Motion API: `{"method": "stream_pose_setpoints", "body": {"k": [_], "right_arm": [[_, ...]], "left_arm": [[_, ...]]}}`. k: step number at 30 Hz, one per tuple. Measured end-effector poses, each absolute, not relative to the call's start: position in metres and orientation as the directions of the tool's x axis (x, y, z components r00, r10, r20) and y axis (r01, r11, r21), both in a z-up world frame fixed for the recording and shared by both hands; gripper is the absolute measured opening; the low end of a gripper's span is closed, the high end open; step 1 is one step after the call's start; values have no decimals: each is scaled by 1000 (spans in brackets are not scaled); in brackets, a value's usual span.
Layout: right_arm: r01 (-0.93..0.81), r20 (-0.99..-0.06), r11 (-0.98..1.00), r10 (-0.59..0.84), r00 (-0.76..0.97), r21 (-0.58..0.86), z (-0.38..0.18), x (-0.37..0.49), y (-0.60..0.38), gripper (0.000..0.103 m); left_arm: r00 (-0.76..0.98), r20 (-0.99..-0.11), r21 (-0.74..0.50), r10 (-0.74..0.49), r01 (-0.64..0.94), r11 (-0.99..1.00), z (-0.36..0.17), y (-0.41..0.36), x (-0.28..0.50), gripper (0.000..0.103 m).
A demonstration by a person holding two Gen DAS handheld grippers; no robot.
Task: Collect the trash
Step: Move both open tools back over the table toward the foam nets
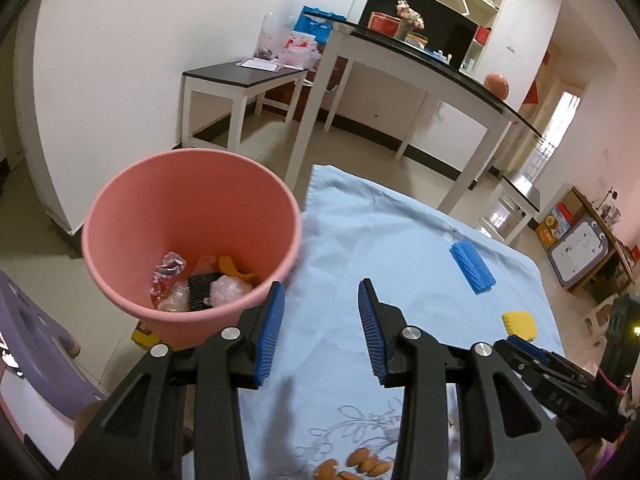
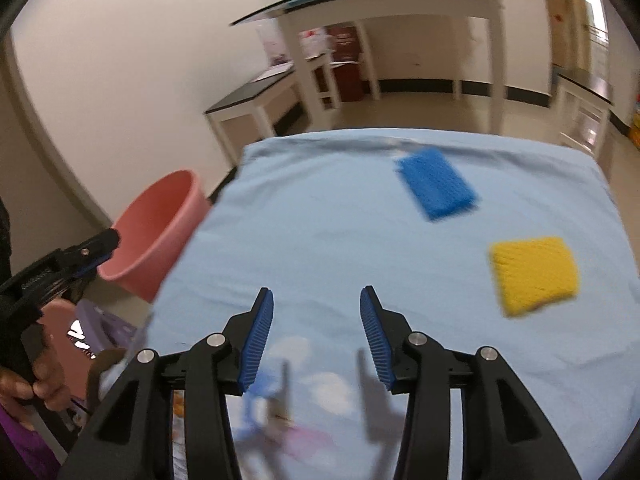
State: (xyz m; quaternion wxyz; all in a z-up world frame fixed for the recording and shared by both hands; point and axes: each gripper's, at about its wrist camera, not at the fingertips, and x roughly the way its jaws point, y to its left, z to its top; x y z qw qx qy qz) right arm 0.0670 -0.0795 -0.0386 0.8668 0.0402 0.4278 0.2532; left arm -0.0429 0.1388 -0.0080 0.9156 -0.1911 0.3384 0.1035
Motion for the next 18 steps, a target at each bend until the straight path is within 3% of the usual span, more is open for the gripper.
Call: {"method": "stream_pose_setpoints", "body": {"k": [10,18], "right_arm": [[-203,-740,951,310,597,234,-47,87,-176,52],[-167,-748,970,244,617,179,-55,112,-191,57]], "left_arm": [[745,-666,-261,18,-255,931,-9,103,-17,39],[733,-681,-231,-7,-205,951,-11,74,7,39]]}}
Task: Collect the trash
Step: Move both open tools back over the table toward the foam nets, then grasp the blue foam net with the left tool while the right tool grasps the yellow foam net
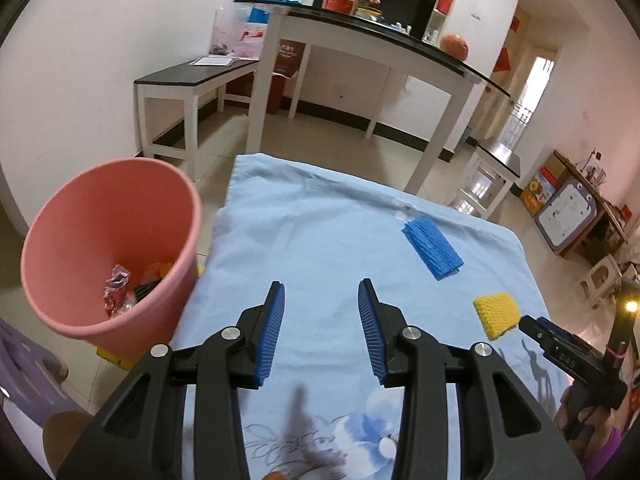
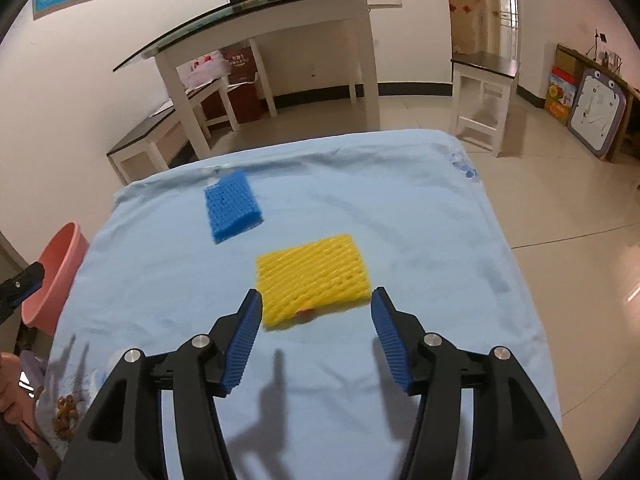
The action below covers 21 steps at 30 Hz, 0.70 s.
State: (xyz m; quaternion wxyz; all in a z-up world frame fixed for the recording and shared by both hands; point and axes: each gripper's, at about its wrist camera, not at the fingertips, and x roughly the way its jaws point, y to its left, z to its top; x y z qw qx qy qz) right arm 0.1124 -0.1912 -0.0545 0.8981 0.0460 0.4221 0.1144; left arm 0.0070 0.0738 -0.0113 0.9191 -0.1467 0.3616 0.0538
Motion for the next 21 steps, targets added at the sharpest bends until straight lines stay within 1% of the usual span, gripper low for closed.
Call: {"method": "stream_pose_setpoints", "body": {"k": [8,11,12,13,14,16,17,18,21], "right_arm": [[-173,-789,966,256,558,192,-78,138,-185,59],[-185,-784,963,269,560,198,-78,138,-184,58],[-187,-785,962,269,558,197,-78,139,-184,54],[-189,-785,962,270,558,196,-77,139,-184,45],[-192,-784,961,274,557,199,-77,139,-184,42],[-208,-782,955,294,550,212,-77,138,-185,24],[-216,-779,951,304,549,219,-76,136,-185,21],[-219,-776,950,310,549,224,-76,136,-186,15],[-222,-750,937,348,562,268,-69,127,-193,13]], "left_arm": [[738,-673,-207,-37,-141,968,-4,42,41,39],[732,-679,-197,-49,-118,973,-8,27,60,39],[729,-682,-198,-55,-113,974,-9,23,65,39],[723,-687,-206,-68,-104,973,-12,17,73,39],[719,-691,-212,-78,-99,972,-14,13,79,39],[704,-703,-231,-104,-88,969,-20,5,94,39],[699,-707,-237,-112,-85,968,-23,1,100,39],[692,-712,-244,-121,-82,966,-26,-3,106,39],[675,-725,-259,-136,-84,962,-34,-15,123,39]]}}
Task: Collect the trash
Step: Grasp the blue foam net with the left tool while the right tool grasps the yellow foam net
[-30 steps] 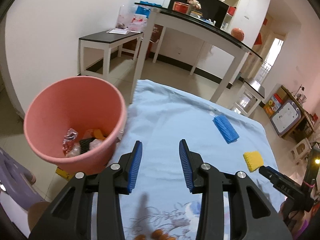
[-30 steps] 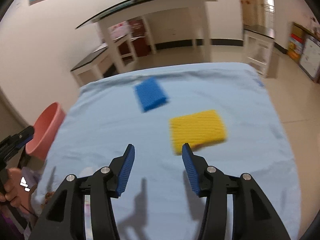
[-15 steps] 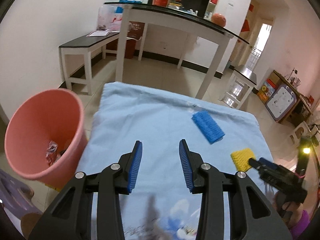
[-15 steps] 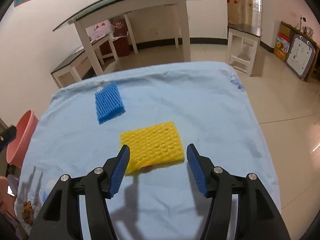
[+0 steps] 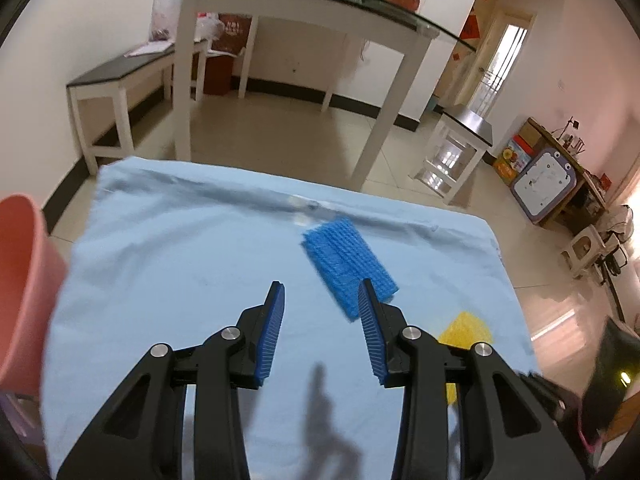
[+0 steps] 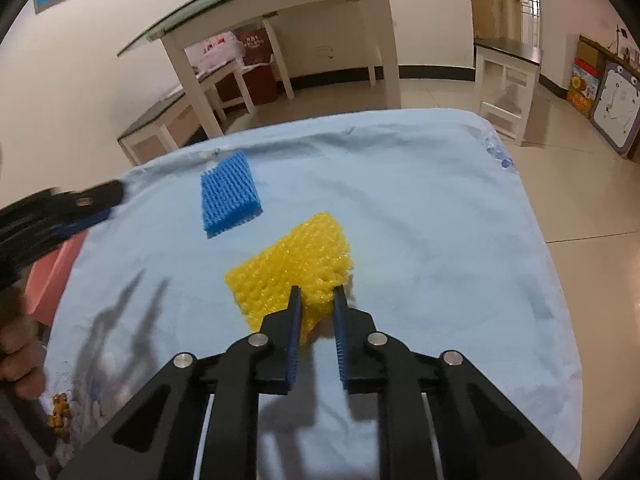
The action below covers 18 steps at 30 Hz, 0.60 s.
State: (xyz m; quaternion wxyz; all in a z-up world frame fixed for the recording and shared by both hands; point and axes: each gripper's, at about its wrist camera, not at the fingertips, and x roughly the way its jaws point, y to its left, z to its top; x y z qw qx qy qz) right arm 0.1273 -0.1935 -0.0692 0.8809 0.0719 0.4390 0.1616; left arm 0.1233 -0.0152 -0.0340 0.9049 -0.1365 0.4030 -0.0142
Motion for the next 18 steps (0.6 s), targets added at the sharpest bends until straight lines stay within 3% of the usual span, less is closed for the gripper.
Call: {"method": "stream_pose_setpoints", "body": {"k": [6,16,18], "right_arm": [[-218,-713,905,423,560,366,-61,114,-213,13],[-216,-712,894,445,543,393,-61,111,-219,13],[-215,-713,895,443,543,391,-61,111,-218,13]], "left_arm": [[623,-770,-286,-136,-147,947,-59,-33,158,39],[599,-801,-162,-8,-205,965,-81,-53,179,38],[604,-797,-158,-11,-191,969,-80,-55,177,32]]}}
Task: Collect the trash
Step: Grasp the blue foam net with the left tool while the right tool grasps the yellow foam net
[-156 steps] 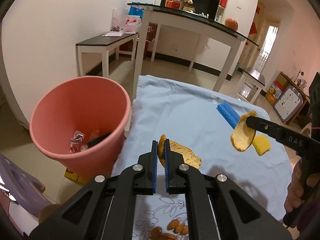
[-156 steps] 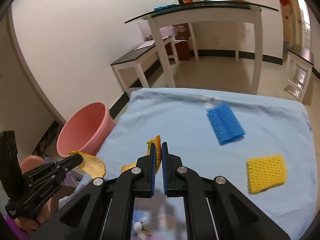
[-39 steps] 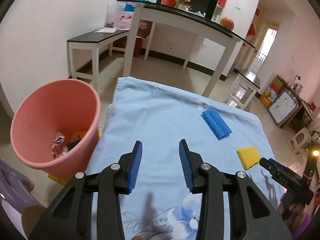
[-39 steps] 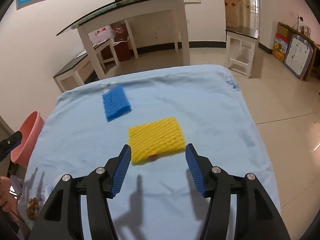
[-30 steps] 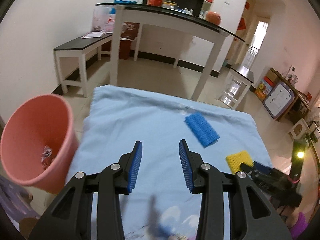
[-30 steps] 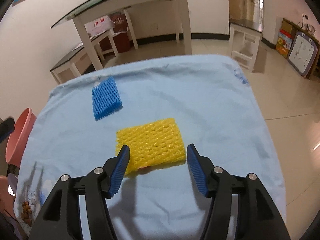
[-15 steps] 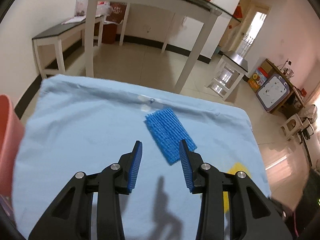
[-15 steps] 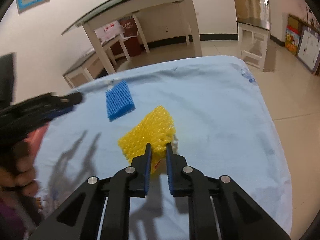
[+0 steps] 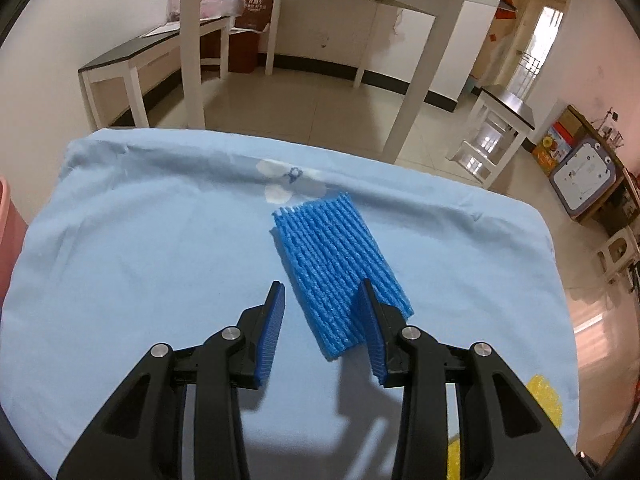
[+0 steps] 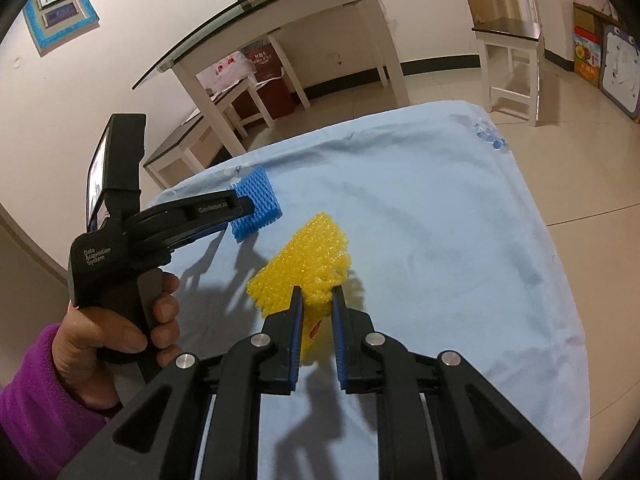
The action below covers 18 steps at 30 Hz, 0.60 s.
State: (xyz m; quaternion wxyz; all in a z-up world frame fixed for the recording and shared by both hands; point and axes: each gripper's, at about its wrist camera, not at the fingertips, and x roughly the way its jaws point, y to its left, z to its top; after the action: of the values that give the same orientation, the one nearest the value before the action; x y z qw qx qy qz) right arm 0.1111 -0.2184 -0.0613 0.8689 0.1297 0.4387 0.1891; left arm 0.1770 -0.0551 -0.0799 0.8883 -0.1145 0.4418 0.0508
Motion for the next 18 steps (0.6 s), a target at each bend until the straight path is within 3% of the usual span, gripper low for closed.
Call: {"method": "stream_pose_setpoints", "body": {"k": [4,18], "right_arm": [[-208,-714,898,436,548,389,-62,112,-218,13],[-216,-700,906,419,579,364,-52,99,-215,13]], "left_arm": [[616,-787,-162,-39,-146,976,-79,-60,172,6],[684,-719,-226,-121,-65,972,-40,-42,118,5]]}}
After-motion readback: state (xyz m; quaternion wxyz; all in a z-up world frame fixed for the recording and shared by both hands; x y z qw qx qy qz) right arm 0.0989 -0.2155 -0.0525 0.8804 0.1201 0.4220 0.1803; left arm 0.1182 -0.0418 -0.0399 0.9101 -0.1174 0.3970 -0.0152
